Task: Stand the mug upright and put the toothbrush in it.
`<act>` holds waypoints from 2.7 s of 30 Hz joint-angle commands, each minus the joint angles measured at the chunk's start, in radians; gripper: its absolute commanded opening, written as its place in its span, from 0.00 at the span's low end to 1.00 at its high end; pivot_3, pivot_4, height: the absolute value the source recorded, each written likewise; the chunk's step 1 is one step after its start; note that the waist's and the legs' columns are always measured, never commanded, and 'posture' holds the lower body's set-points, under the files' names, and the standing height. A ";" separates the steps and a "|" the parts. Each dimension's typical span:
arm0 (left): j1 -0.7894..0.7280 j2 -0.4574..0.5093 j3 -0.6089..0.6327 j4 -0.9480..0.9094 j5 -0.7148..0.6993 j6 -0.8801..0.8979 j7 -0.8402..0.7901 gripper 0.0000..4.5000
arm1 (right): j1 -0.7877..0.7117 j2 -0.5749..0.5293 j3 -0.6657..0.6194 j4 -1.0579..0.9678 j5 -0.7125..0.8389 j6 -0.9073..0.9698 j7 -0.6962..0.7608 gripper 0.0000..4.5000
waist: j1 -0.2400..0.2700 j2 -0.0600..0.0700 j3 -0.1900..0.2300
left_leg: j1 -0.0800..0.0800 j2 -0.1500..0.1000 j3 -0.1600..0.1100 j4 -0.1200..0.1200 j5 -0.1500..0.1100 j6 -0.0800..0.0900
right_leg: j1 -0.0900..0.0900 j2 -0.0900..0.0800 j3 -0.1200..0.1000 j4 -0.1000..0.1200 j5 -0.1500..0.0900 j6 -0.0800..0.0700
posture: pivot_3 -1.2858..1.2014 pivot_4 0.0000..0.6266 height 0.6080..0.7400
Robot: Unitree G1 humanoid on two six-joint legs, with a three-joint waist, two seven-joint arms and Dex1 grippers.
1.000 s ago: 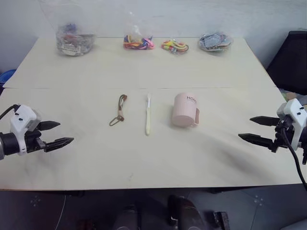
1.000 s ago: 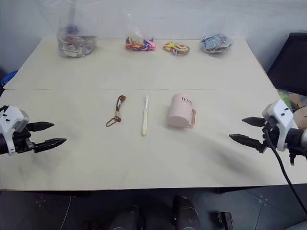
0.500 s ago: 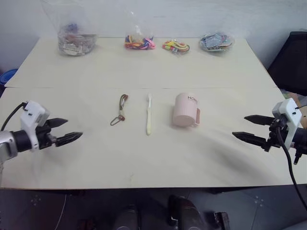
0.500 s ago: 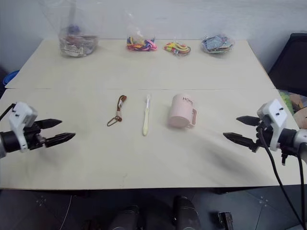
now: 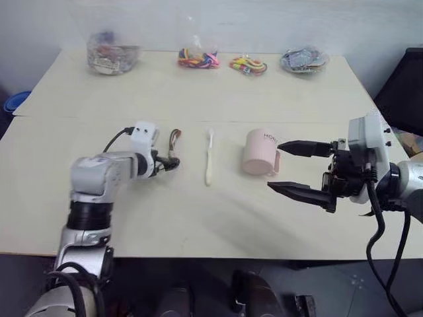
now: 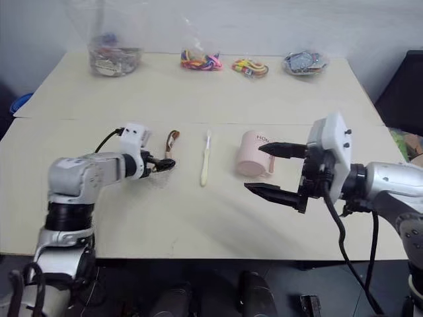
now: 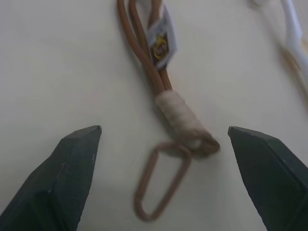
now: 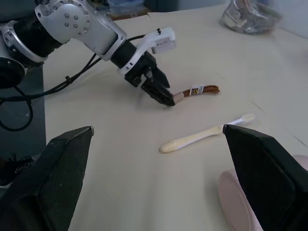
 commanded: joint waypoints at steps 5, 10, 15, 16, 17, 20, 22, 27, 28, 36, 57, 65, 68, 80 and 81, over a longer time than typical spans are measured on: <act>-0.108 -0.076 0.017 0.191 0.047 -0.076 0.022 0.96 | 0.055 0.024 -0.005 -0.046 -0.009 -0.049 -0.026 1.00 | 0.001 0.000 0.000 | 0.000 0.000 0.004 0.000 0.000 0.000 | 0.001 0.000 0.000 0.000 0.000 0.000 | 0.52 0.24 1.00; -0.105 -0.081 0.017 0.183 0.040 -0.055 0.002 0.66 | 0.069 0.026 -0.003 -0.051 -0.016 -0.067 -0.044 1.00 | 0.000 0.000 0.000 | 0.001 0.000 0.004 0.000 0.000 0.000 | 0.001 0.000 0.000 0.000 0.000 0.000 | 0.52 0.24 1.00; -0.078 -0.068 0.026 0.155 0.049 -0.048 0.009 0.31 | 0.064 0.028 0.010 -0.043 -0.032 -0.079 -0.047 1.00 | -0.001 0.000 0.000 | 0.001 0.000 0.004 0.000 0.000 0.000 | 0.001 0.000 0.000 0.000 0.000 0.000 | 0.52 0.24 1.00; -0.073 -0.065 0.031 0.149 0.049 -0.045 0.011 0.23 | 0.061 0.029 0.015 -0.041 -0.034 -0.080 -0.048 1.00 | -0.001 0.000 0.000 | 0.001 0.000 0.004 0.000 0.000 0.000 | 0.001 0.000 0.000 0.000 0.000 0.000 | 0.52 0.24 1.00; -0.068 -0.059 0.037 0.141 0.051 -0.042 0.014 0.16 | 0.060 0.030 0.018 -0.041 -0.034 -0.082 -0.050 1.00 | -0.001 0.000 0.000 | 0.001 0.000 0.004 0.000 0.000 0.000 | 0.001 0.000 0.000 0.000 0.000 0.000 | 0.52 0.24 1.00; -0.056 -0.007 0.096 0.137 0.068 -0.034 0.043 0.01 | 0.056 0.029 0.030 -0.042 -0.032 -0.088 -0.048 1.00 | -0.004 0.000 0.000 | 0.001 0.000 0.004 0.000 0.000 0.000 | 0.001 0.000 0.000 0.000 0.000 0.000 | 0.52 0.24 1.00; -0.041 0.060 0.158 0.150 0.080 -0.044 0.056 0.01 | 0.049 0.030 0.038 -0.038 -0.031 -0.088 -0.044 1.00 | -0.012 0.000 0.000 | 0.002 0.001 0.004 -0.001 0.000 0.000 | 0.001 0.001 0.000 0.000 0.000 0.000 | 0.52 0.24 1.00; 0.074 0.294 0.314 0.250 0.114 -0.161 0.048 0.01 | 0.030 0.031 0.058 -0.015 -0.029 -0.090 -0.022 1.00 | -0.033 0.000 0.000 | 0.002 0.004 0.004 -0.004 0.001 -0.002 | -0.001 0.002 0.000 0.000 0.000 -0.001 | 0.52 0.24 1.00; 0.101 0.338 0.345 0.279 0.117 -0.182 0.048 0.01 | 0.023 0.032 0.068 -0.008 -0.033 -0.092 -0.016 1.00 | -0.034 0.000 0.000 | 0.002 0.004 0.004 -0.004 0.001 -0.002 | -0.002 0.003 0.000 0.000 -0.001 -0.001 | 0.52 0.24 1.00; 0.208 0.440 0.497 0.358 0.109 -0.253 0.092 0.07 | -0.044 0.055 0.155 0.047 -0.058 -0.109 0.043 1.00 | 0.009 -0.004 -0.002 | -0.001 0.004 0.002 0.000 0.001 -0.001 | 0.000 -0.002 -0.003 -0.001 0.000 0.000 | 0.52 0.24 1.00; -0.191 0.423 0.559 -0.015 -0.320 -0.032 -0.172 0.81 | -0.106 0.076 0.126 0.224 -0.180 -0.059 -0.084 1.00 | 0.007 -0.014 -0.003 | -0.003 0.002 0.002 0.000 0.000 -0.001 | 0.000 -0.006 -0.005 -0.001 0.001 0.001 | 0.52 0.24 1.00; 0.070 0.513 0.126 -0.477 -0.530 -0.043 -0.656 0.81 | -0.224 0.135 0.148 0.429 -0.253 0.143 -0.315 1.00 | -0.054 -0.008 0.000 | 0.002 0.001 0.005 -0.005 0.001 -0.001 | -0.003 -0.002 -0.002 -0.001 0.000 0.001 | 0.52 0.24 1.00; 0.116 0.593 -0.026 -0.511 -0.426 -0.197 -0.781 0.81 | -0.268 0.161 0.183 0.516 -0.307 0.211 -0.380 1.00 | -0.061 -0.007 0.001 | 0.002 0.006 0.009 -0.006 0.001 -0.005 | -0.004 0.002 -0.003 0.001 -0.003 -0.005 | 0.52 0.24 1.00; 0.064 0.561 -0.088 -0.394 -0.320 -0.357 -0.853 0.81 | -0.395 0.405 0.320 0.749 -0.471 0.206 -0.425 0.87 | -0.049 -0.005 0.001 | -0.001 0.005 0.007 -0.005 0.001 -0.006 | -0.005 0.002 -0.004 0.002 -0.004 -0.007 | 0.52 0.24 1.00; 0.065 0.560 -0.086 -0.395 -0.316 -0.357 -0.851 0.81 | -0.395 0.411 0.326 0.754 -0.482 0.201 -0.422 0.80 | -0.050 -0.005 0.001 | -0.001 0.005 0.007 -0.005 0.001 -0.005 | -0.005 0.002 -0.004 0.002 -0.004 -0.007 | 0.52 0.24 1.00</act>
